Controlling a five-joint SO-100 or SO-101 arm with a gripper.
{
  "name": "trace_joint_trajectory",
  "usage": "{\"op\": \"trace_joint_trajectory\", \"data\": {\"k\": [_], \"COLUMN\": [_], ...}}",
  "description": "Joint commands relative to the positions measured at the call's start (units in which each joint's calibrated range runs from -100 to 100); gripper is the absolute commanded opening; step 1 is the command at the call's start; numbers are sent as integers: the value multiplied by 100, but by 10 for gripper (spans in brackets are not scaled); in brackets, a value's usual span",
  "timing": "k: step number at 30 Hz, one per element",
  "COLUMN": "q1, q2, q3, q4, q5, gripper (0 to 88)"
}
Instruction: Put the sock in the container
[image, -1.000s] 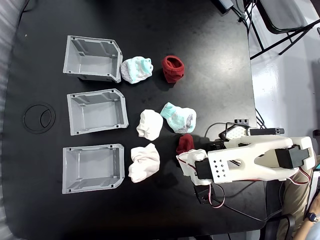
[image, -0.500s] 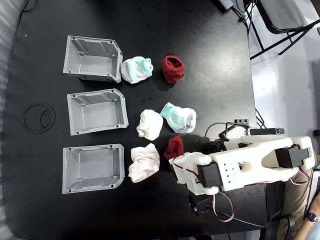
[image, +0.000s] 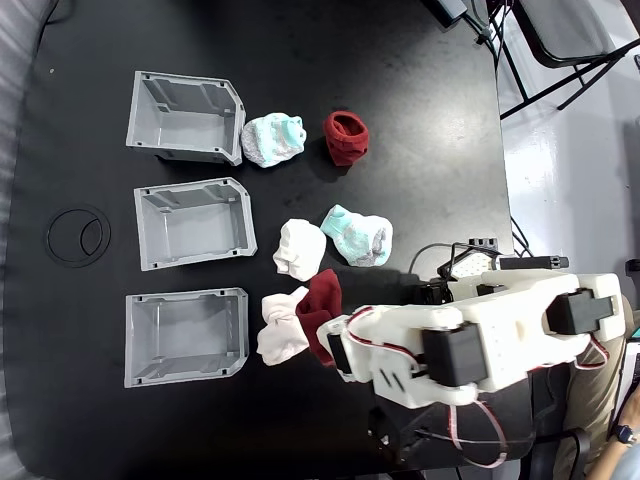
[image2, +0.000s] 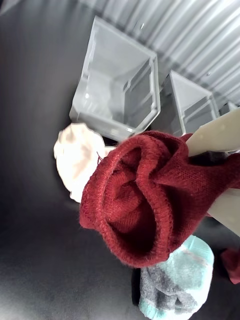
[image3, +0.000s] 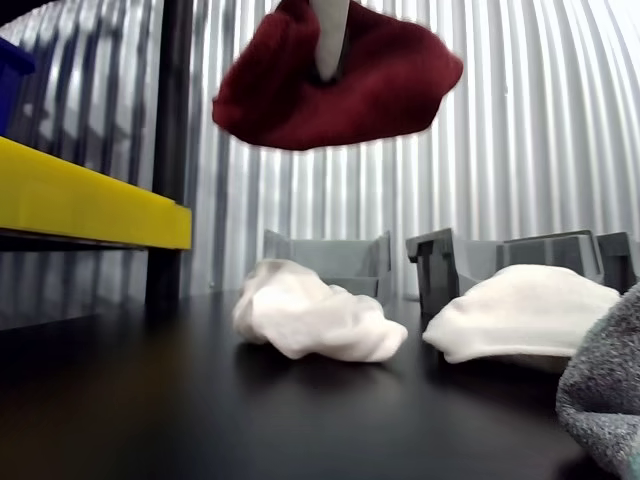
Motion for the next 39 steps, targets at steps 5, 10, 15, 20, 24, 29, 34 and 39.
{"op": "trace_joint_trajectory", "data": {"k": [5,10,15,20,24,29,34,39], "q1": [74,74,82,90,224,609,783,720], "q2": [1004,1982,2861,3522,3998,4542,4826,4985], "q3": [-1678,-2877,-4104,-5483,-6637,-7611,-7765,-7729], "q4": [17,26,17,-34,-145,-1084,-2075,-2553], "q5": [-17,-12,-12,-12,-12,-12,-12,-12], "gripper": [15,15,15,15,14,14,14,21]}}
